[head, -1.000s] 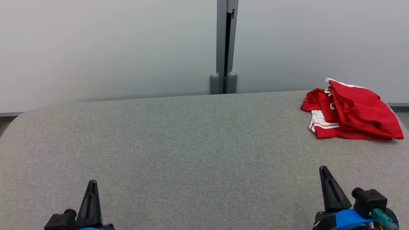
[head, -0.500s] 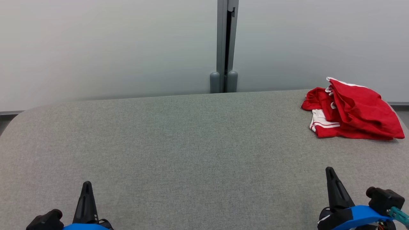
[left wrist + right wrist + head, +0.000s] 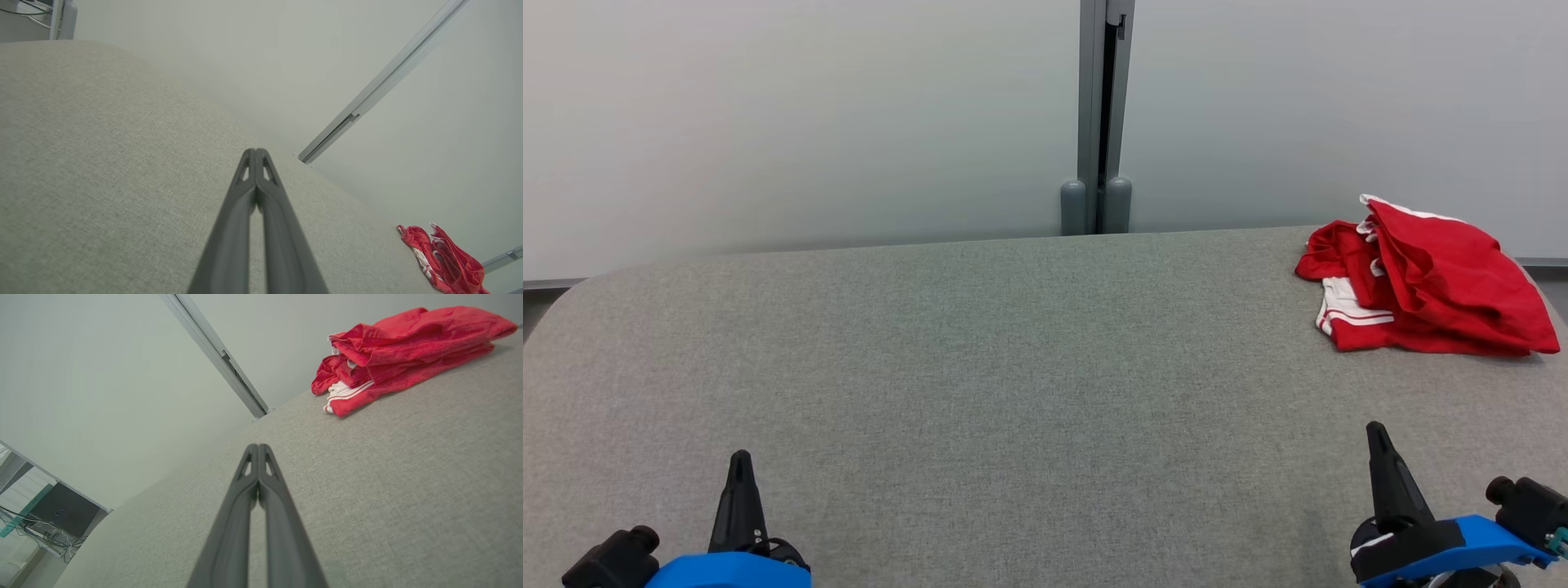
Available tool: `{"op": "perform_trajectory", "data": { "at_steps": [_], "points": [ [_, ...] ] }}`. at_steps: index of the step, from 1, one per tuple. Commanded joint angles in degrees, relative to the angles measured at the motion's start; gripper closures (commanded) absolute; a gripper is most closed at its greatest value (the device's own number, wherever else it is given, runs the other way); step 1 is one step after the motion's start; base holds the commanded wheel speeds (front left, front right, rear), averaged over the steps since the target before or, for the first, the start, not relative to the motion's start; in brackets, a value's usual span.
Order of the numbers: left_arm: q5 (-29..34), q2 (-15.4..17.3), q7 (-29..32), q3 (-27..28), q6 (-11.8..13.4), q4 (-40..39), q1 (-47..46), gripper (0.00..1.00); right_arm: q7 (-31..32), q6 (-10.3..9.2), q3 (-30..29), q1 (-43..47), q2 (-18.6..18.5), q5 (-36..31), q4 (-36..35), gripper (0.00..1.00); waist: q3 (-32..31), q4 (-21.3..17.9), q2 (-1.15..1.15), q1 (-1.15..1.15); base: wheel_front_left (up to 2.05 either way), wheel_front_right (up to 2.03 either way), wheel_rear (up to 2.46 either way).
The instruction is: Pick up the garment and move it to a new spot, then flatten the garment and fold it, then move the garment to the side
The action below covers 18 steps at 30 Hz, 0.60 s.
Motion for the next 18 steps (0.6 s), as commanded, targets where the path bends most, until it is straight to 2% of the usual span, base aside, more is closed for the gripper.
{"op": "perform_trajectory", "data": {
  "at_steps": [1, 18],
  "points": [
    [-2.0, 0.3, 0.5, 0.3, -0.1, -1.0, -2.1, 1.0, 0.4, 0.0, -0.3, -1.8, -0.2, 2.2, -1.1, 1.0, 0.0, 0.0, 0.0, 0.0, 0.0, 0.0, 0.0],
    [-15.4, 0.3, 3.8, 0.5, -0.1, -1.3, -3.7, 1.0, 3.8, 0.0, -1.0, -2.5, -0.2, 15.8, -1.8, 1.0, 0.4, 0.2, 0.0, 0.0, 0.0, 0.0, 0.0]
  ]
}}
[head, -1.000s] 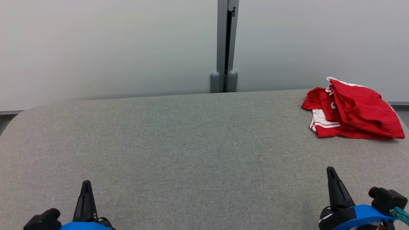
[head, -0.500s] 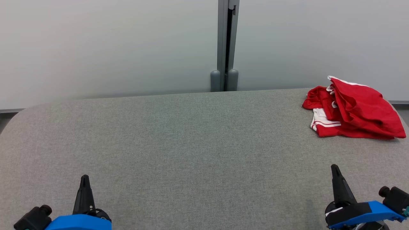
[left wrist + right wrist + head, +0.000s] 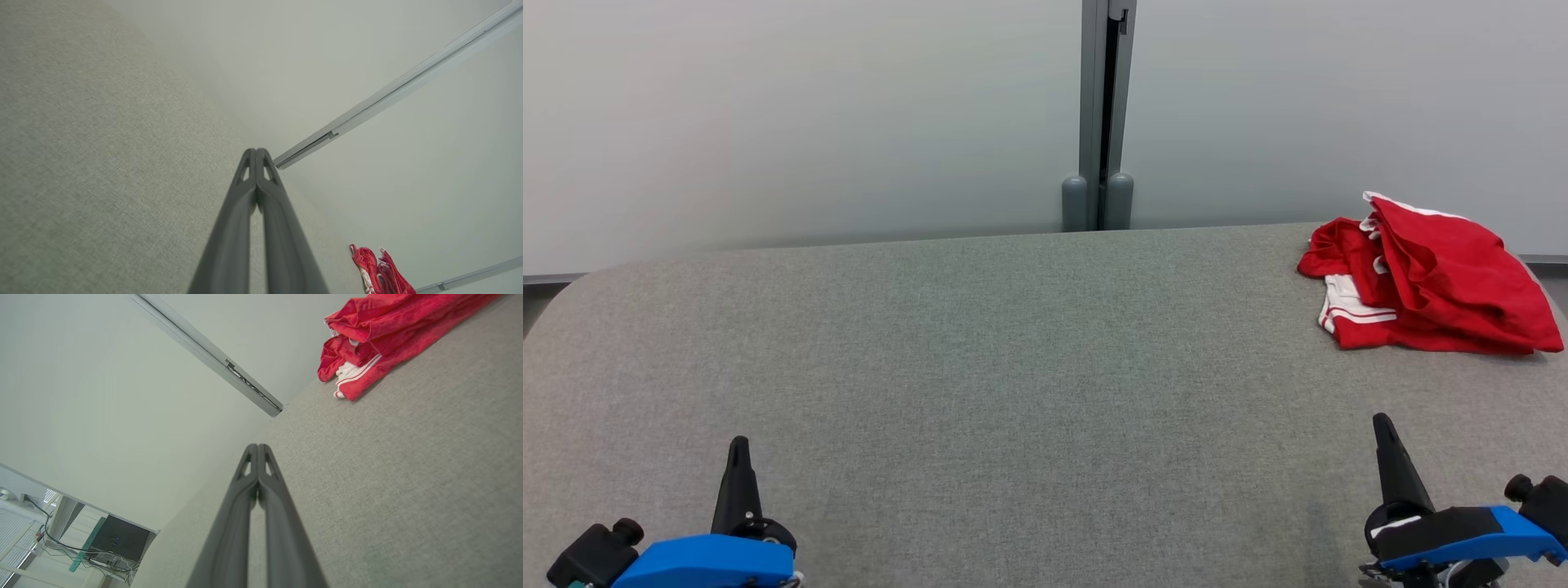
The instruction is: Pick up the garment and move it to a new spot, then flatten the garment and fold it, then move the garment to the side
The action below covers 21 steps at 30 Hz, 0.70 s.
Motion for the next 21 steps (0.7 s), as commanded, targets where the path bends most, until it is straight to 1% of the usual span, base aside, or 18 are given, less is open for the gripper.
{"op": "perform_trajectory", "data": {
  "at_steps": [1, 21],
  "points": [
    [-1.8, 0.3, 0.4, 0.3, -0.1, -0.8, -1.9, 1.0, 0.4, 0.02, -0.3, -1.7, -0.2, 2.1, -0.9, 1.0, 0.0, 0.0, 0.0, 0.0, 0.0, 0.0, 0.0],
    [-14.8, 0.3, 3.7, 0.5, -0.2, -1.1, -3.4, 1.0, 3.6, 0.02, -1.0, -2.3, -0.2, 15.2, -1.6, 1.0, 0.5, 0.2, 0.0, 0.0, 0.0, 0.0, 0.0]
  ]
}}
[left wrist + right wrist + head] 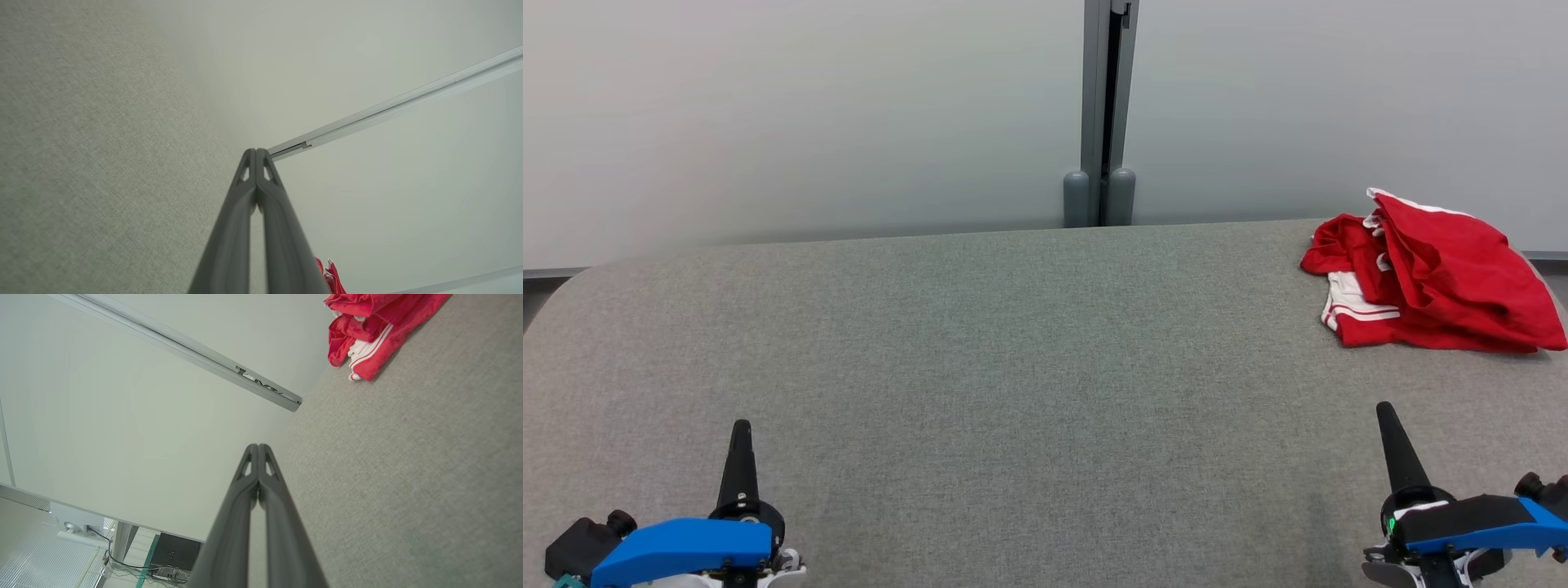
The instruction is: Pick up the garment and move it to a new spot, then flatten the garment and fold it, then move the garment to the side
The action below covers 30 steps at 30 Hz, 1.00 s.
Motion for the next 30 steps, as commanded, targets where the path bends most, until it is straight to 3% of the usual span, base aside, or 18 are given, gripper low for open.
{"op": "perform_trajectory", "data": {
  "at_steps": [1, 30],
  "points": [
    [-1.7, 0.3, 0.5, 0.2, -0.2, -0.7, -1.5, 1.0, 0.4, 0.02, -0.3, -1.4, -0.2, 1.9, -0.8, 1.0, 0.0, 0.0, 0.0, 0.0, 0.0, 0.0, 0.0],
    [-16.3, 0.3, 4.2, 0.4, -0.2, -0.9, -3.1, 1.0, 4.2, 0.02, -1.0, -2.1, -0.2, 16.7, -1.5, 1.0, 0.7, 0.3, 0.0, 0.0, 0.0, 0.0, 0.0]
  ]
}}
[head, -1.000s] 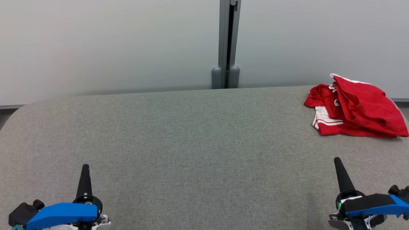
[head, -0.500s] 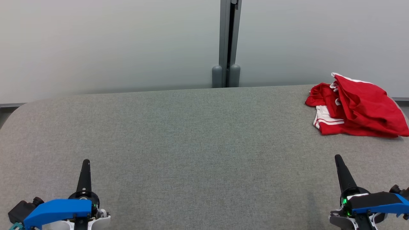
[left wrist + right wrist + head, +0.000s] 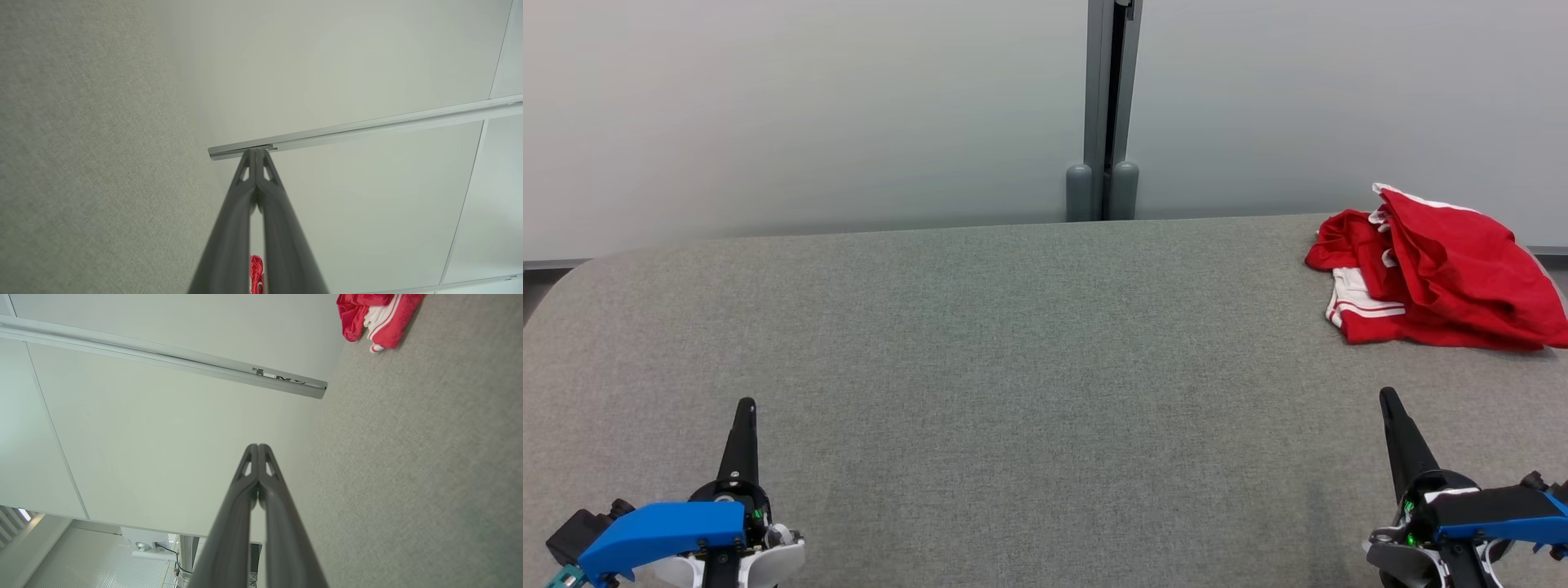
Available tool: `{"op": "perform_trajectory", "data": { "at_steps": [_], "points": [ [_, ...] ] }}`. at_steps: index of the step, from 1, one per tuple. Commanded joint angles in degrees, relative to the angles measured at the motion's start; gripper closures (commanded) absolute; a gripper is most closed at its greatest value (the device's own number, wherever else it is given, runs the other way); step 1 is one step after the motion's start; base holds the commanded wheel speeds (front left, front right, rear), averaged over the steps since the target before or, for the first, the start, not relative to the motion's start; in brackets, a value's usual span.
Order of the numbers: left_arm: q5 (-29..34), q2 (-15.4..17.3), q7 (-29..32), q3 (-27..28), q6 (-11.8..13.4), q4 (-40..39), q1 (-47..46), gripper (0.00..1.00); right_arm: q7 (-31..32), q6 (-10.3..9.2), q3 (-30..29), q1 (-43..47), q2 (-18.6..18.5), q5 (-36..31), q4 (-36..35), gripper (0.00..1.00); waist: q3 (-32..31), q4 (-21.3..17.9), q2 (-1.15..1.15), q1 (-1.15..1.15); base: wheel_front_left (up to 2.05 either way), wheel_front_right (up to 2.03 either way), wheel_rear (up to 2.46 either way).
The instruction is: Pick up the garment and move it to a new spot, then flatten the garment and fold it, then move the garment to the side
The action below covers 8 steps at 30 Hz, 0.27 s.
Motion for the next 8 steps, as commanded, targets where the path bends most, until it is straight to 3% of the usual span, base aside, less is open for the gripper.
{"op": "perform_trajectory", "data": {
  "at_steps": [1, 8],
  "points": [
    [-1.1, 0.2, 0.4, 0.1, -0.1, -0.5, -1.1, 1.0, 0.5, 0.02, -0.2, -1.0, -0.2, 1.1, -0.6, 1.0, 0.0, 0.0, 0.01, 0.0, 0.0, 0.0, 0.0],
    [-4.2, 0.2, 1.2, 0.2, -0.2, -0.5, -1.4, 1.0, 1.2, 0.02, -0.4, -1.1, -0.2, 4.3, -0.7, 1.0, 0.2, 0.1, 0.01, 0.0, 0.0, 0.0, 0.0]
  ]
}}
